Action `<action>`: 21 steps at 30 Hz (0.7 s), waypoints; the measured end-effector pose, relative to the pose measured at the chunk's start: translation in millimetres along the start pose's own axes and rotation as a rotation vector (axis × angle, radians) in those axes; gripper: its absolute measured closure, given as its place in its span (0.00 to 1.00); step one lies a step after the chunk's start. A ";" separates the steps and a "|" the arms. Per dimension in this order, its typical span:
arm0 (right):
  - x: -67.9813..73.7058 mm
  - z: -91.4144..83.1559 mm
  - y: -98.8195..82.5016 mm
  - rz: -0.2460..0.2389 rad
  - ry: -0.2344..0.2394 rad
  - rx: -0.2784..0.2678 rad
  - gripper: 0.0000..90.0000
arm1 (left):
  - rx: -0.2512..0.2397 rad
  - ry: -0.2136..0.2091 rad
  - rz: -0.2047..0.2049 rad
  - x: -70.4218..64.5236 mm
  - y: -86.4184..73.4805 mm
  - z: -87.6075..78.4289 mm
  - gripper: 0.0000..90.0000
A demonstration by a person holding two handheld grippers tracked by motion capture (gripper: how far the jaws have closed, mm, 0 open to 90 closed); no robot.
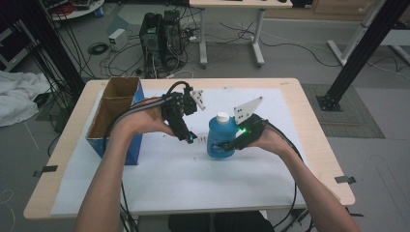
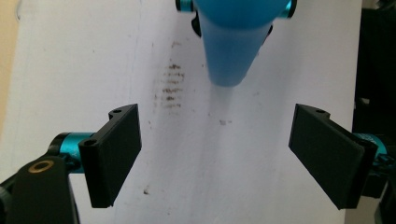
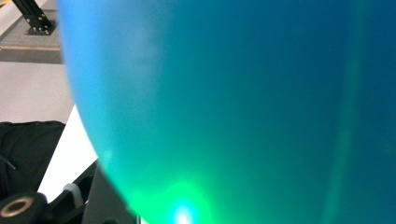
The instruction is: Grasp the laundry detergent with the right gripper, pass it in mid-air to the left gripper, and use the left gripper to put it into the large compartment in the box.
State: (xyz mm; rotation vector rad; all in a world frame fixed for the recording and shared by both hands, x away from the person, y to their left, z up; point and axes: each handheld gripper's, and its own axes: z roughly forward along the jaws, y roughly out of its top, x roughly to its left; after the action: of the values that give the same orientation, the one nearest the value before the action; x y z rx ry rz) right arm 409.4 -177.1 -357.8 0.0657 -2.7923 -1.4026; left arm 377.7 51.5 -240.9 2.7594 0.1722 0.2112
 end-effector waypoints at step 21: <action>-15.3 -2.0 14.3 0.001 0.008 0.002 0.49 | 0.022 -0.013 0.040 11.6 44.8 -2.8 0.19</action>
State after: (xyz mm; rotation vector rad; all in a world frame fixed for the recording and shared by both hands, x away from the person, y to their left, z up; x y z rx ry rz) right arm 424.2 -169.6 -345.0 0.0701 -2.7872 -1.3972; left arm 392.7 12.8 -220.4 2.7869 0.1159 0.2031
